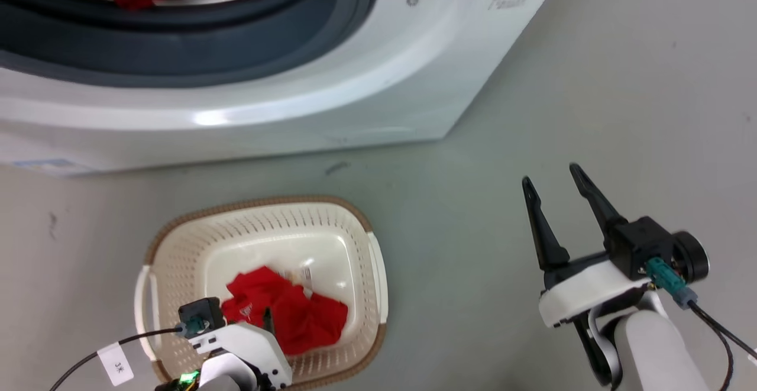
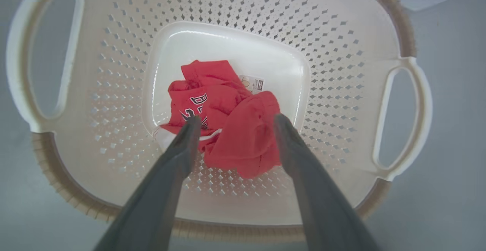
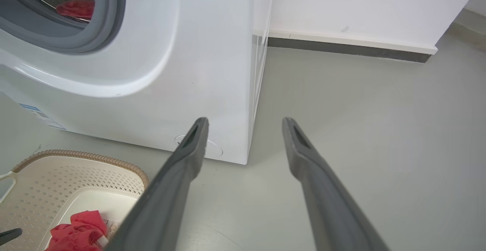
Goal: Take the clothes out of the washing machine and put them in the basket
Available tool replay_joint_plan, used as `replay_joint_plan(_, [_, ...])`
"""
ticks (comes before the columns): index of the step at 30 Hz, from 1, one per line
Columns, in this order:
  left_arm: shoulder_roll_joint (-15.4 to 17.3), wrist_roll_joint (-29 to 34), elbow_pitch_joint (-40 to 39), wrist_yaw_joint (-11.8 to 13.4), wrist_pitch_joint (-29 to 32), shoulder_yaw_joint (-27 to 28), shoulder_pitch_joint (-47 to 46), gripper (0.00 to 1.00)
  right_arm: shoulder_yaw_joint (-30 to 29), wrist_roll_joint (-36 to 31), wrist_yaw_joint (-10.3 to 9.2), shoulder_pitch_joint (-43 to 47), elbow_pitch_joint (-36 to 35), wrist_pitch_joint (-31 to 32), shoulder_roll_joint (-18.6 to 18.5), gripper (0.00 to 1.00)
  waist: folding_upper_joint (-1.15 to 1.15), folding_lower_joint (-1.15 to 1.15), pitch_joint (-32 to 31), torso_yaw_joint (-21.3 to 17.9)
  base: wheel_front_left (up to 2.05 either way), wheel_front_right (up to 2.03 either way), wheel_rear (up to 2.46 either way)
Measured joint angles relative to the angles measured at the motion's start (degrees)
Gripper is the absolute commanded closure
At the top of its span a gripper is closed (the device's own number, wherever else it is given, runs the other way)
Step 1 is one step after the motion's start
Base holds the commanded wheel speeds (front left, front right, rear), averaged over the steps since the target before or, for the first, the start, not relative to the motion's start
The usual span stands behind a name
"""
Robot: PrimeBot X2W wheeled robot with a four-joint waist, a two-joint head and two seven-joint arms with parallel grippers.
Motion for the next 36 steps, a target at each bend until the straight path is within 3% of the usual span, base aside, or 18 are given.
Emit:
replay_joint_plan(11, [-0.1, 7.9, -19.1, 1.2, -0.2, 2.8, 11.3, 0.00, -1.8, -0.2, 0.00, 5.8, -2.5, 2.4, 0.0, 0.00, 0.00, -0.01, -13.4, 2.8, 0.00, 0.00, 0.00])
replay_joint_plan(13, [-0.1, 9.6, -23.6, 1.7, -0.2, 3.7, 12.9, 0.00, -2.1, -0.2, 0.00, 6.7, -3.4, 2.9, 0.0, 0.00, 0.00, -0.01, -15.2, 3.5, 0.00, 0.00, 0.00])
replay_joint_plan(14, [-0.1, 12.2, -30.2, 1.9, -0.2, 5.3, 14.7, 0.00, -2.3, -0.2, 0.00, 7.9, -4.6, 3.7, 0.0, 0.00, 0.00, -0.01, -17.4, 4.3, 0.00, 0.00, 0.00])
replay_joint_plan(23, [-0.1, 18.7, -46.9, 2.3, -0.2, 7.3, 16.2, 0.00, -3.1, -0.5, 0.00, 10.3, -7.1, 5.7, 0.0, 0.00, 0.00, -0.02, -21.4, 5.8, 0.00, 0.00, 0.00])
replay_joint_plan(29, [-0.1, 21.1, -49.5, 1.5, -0.2, 8.2, 12.1, 0.00, -3.0, -0.6, 0.00, 11.0, -8.7, 6.4, 0.0, 0.00, 0.00, -0.02, -21.4, 5.9, 0.00, 0.00, 0.00])
replay_joint_plan(36, [2.2, 23.5, -42.4, 0.0, -0.2, 8.4, 2.1, 0.00, -1.7, -0.5, 0.00, 10.5, -9.6, 6.6, 0.0, 0.00, 0.00, -0.01, -18.6, 4.5, 0.00, 0.00, 0.00])
